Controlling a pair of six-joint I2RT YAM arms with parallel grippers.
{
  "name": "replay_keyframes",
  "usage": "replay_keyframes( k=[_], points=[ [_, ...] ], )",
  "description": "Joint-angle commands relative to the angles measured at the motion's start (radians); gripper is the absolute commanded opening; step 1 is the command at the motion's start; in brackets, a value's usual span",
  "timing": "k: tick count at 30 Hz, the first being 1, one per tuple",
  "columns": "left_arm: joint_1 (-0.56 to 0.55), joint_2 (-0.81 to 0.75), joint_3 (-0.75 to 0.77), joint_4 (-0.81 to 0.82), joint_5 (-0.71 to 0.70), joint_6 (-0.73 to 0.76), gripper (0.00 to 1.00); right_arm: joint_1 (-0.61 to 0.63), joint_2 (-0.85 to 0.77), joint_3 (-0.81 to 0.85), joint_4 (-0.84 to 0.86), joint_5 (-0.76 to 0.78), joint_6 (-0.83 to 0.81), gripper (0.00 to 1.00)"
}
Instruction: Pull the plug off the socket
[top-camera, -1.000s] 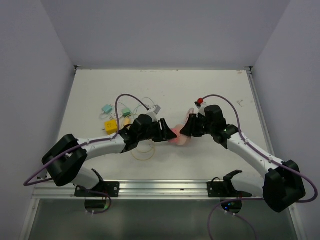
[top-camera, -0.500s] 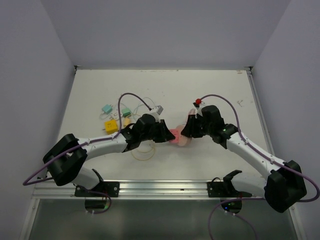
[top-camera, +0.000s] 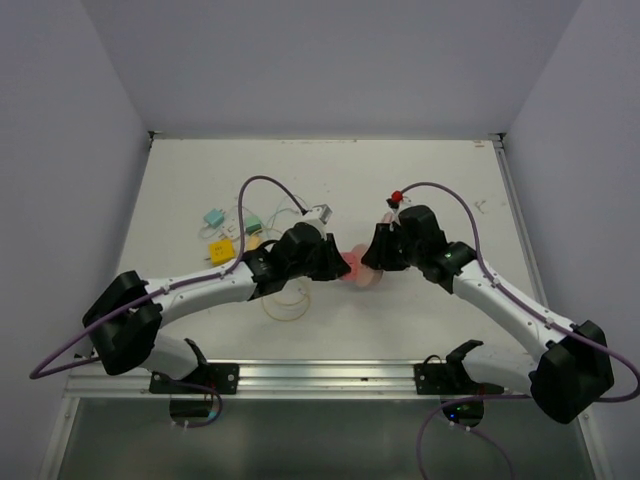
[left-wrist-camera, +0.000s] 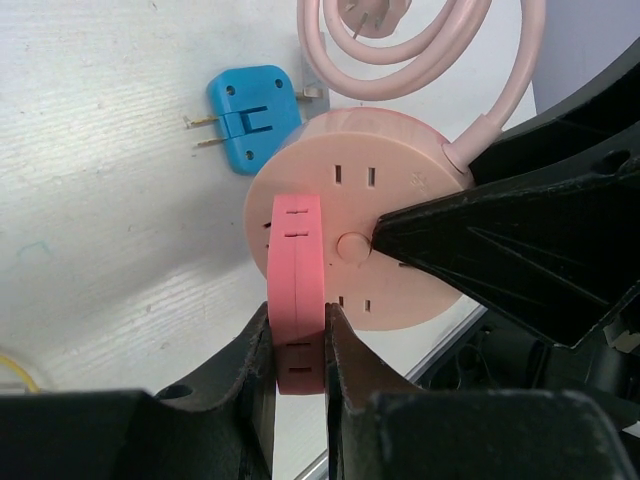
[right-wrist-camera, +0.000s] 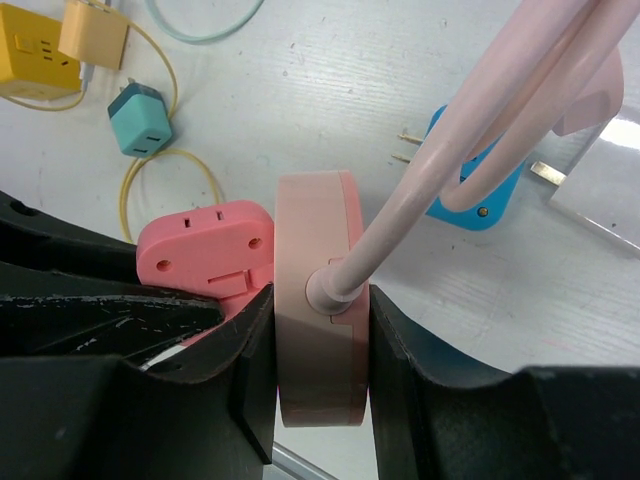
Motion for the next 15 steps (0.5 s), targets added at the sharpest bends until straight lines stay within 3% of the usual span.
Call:
replay_keyframes(
  k=[1, 10, 15],
  points=[
    [-0.018, -0.136, 0.079, -0.048, 0.015, 0.035, 0.0, -0.025, 0.027, 0.008, -0.075, 0.241, -0.036, 0.0],
    [-0.017, -0.275, 0.125, -0.195, -0.01, 0.035, 0.0, -0.024, 0.048, 0.028, -0.088, 0.246, -0.027, 0.0],
    [-0.011, -0.318, 0.134, -0.255, -0.065, 0.057, 0.0, -0.025, -0.007, 0.013, -0.014, 0.139, -0.011, 0.0]
  ],
)
